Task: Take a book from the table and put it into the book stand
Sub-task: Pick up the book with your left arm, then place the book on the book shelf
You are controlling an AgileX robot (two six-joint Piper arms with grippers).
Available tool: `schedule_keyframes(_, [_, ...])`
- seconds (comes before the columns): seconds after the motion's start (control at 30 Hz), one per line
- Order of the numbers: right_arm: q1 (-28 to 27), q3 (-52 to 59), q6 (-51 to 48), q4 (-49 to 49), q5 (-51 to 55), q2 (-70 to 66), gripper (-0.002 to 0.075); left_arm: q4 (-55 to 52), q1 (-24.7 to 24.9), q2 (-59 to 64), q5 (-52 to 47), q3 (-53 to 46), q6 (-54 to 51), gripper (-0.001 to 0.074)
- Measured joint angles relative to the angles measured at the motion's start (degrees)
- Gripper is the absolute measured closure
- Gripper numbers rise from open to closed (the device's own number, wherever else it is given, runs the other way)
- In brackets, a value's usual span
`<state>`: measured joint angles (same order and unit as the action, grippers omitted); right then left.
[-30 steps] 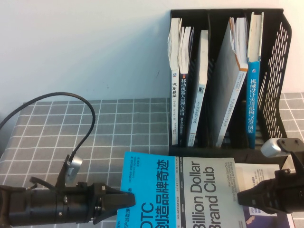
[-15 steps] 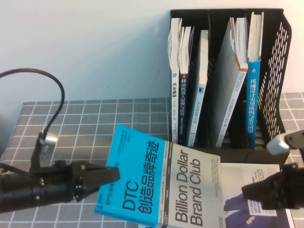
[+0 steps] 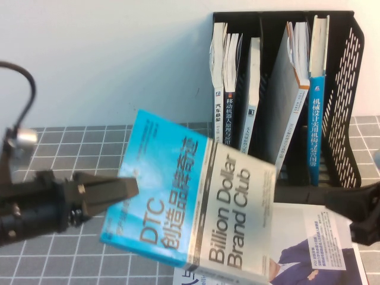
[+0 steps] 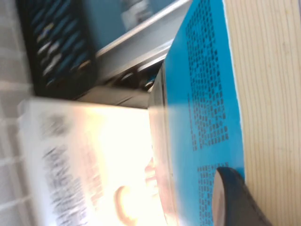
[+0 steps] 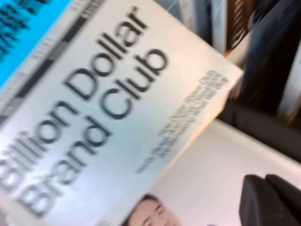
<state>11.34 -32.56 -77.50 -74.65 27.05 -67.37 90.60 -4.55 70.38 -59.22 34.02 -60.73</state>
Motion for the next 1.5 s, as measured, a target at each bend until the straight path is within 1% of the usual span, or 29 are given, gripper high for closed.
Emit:
schedule_keyframes(0.23, [0.00,0.00,0.10,0.00,-7.24,4.92,0.0729,-7.59,0.00,-9.09,0.17,11.56,11.19,0.0550])
schedule_keyframes(0.43, [0.00,0.00,0.10,-0.28,-16.75,9.35,0.0729,-11.42,0.16,-10.19,0.80,22.52,18.46,0.0550])
schedule_keyframes(0.5, [0.00,0.00,0.10,-0.68,-20.03,11.00,0.0729,-12.50,1.45,-10.19,2.15,26.32,19.80,0.0550])
schedule_keyframes(0.57, [0.00,-0.11,-0.11,-0.70,-23.19,12.76,0.0729,-13.88,3.83,-9.76,3.89,30.33,21.06,0.0550])
schedule_keyframes(0.7, [0.00,-1.36,-0.11,-0.80,-25.38,15.23,0.0729,-17.84,11.09,-6.95,6.65,37.81,24.70,0.0550])
schedule_keyframes(0.8, [0.00,-2.30,0.83,-1.15,-22.28,16.15,0.0729,-21.62,17.57,-3.45,9.53,43.19,27.75,0.0550])
schedule_keyframes(0.87, [0.00,-2.53,3.25,-0.89,-17.81,16.29,0.0729,-23.78,22.05,-0.66,12.39,46.95,29.34,0.0551])
schedule_keyframes(0.93, [0.00,-2.53,6.54,1.65,-13.00,16.29,0.0729,-26.38,26.13,2.99,15.22,51.14,30.20,0.0552])
schedule_keyframes(1.0, [0.00,-2.57,12.60,7.05,-9.12,16.29,0.0729,-28.84,29.18,6.69,17.74,55.61,31.60,0.0552])
schedule_keyframes(1.03, [0.00,-2.67,16.85,11.57,-6.99,16.29,0.0729,-30.58,30.69,8.97,18.87,58.32,32.70,0.0552])
schedule_keyframes(1.1, [0.00,-2.80,26.81,23.70,-2.92,16.29,0.0729,-34.84,32.87,13.66,19.29,63.52,35.67,0.0552])
schedule_keyframes(1.13, [0.00,-2.80,33.31,30.95,-0.38,16.29,0.0729,-36.89,33.65,15.96,19.29,66.52,37.91,0.0552])
schedule_keyframes(1.27, [0.11,-2.80,56.19,57.94,10.99,17.29,0.0729,-47.57,34.78,23.70,17.10,77.71,46.63,0.0552])
schedule_keyframes(1.33, [0.19,-2.80,64.17,66.94,15.09,19.19,0.0729,-52.26,34.78,26.77,16.05,82.62,50.16,0.0552])
schedule_keyframes(1.43, [0.19,-2.80,71.76,75.37,18.54,23.91,0.0729,-57.06,34.89,31.42,16.48,88.40,56.29,0.0552])
schedule_keyframes(1.5, [0.19,-2.80,74.79,77.64,19.51,27.46,0.0729,-59.46,35.22,33.96,17.15,92.07,61.08,0.0552])
